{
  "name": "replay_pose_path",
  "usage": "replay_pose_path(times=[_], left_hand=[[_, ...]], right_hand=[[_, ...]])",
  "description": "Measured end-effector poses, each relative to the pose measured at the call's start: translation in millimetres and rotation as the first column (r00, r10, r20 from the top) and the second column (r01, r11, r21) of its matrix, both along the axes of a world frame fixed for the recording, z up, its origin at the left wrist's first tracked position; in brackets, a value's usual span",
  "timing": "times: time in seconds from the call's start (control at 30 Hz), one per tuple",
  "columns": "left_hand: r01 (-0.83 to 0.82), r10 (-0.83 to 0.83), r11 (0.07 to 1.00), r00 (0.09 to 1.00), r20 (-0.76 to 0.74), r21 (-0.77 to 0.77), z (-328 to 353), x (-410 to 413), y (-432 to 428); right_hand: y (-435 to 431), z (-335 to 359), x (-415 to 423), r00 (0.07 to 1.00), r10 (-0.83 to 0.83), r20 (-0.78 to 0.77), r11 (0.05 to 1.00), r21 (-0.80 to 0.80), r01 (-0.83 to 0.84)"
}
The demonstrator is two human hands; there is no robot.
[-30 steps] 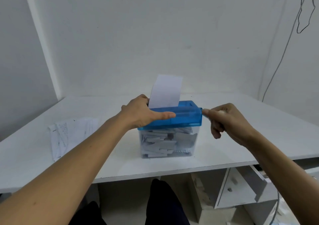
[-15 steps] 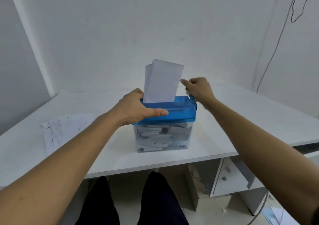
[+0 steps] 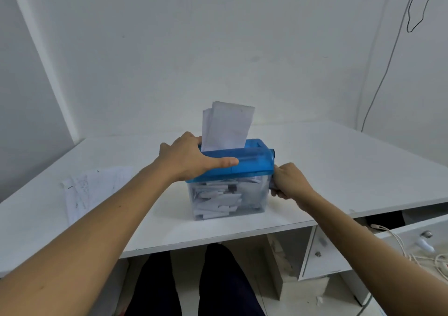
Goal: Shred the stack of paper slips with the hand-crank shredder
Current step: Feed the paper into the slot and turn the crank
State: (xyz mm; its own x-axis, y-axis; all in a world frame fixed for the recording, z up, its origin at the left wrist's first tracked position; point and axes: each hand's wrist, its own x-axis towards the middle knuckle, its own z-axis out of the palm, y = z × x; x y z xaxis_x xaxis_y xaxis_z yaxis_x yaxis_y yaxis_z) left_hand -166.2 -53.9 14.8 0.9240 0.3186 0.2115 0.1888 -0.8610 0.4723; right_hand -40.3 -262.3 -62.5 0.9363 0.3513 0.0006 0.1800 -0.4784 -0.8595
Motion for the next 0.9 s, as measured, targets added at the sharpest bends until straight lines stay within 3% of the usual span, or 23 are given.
replay_pose_path(times=[0.17, 0.3, 0.43, 0.5, 0.57, 0.67, 0.77, 0.9], left_hand=[[0.008, -0.009, 1.000, 0.999, -0.033, -0.012, 2.5, 1.9, 6.9], [0.037, -0.040, 0.999, 0.997, -0.071, -0.031, 1.8, 4.9, 8.6], [0.028, -0.037, 0.996, 0.992, -0.120, -0.079, 6.3, 5.9, 9.2], [0.039, -0.051, 0.995, 0.991, -0.123, -0.094, 4.9, 5.8, 4.0], [0.060, -0.071, 0.993, 0.992, -0.109, -0.104, 1.2, 6.1, -1.0], [0.070, -0.079, 0.992, 0.994, -0.077, -0.104, -1.8, 6.8, -2.9], [0.077, -0.081, 0.993, 0.996, -0.039, -0.090, -4.1, 6.0, -3.6], [0.071, -0.071, 0.994, 0.997, 0.007, -0.077, -5.8, 4.3, -5.7]], right_hand=[[-27.8, 17.5, -42.3, 0.991, 0.069, 0.117, 0.994, 0.082, -0.079], [-53.7, 52.7, -50.1, 0.941, 0.314, 0.124, 0.931, 0.157, -0.331], [-57.8, 68.4, -35.8, 0.858, 0.466, 0.213, 0.860, 0.119, -0.497], [-47.2, 73.7, -26.9, 0.882, 0.405, 0.240, 0.827, 0.315, -0.465], [-29.8, 80.4, -10.8, 0.950, 0.227, 0.213, 0.835, 0.460, -0.302], [-6.6, 77.8, 21.0, 0.990, 0.044, 0.137, 0.939, 0.332, -0.088], [3.7, 61.6, 37.3, 0.987, 0.023, 0.156, 0.979, 0.197, -0.054], [8.4, 35.8, 41.8, 0.985, -0.016, 0.173, 0.978, 0.210, -0.021]])
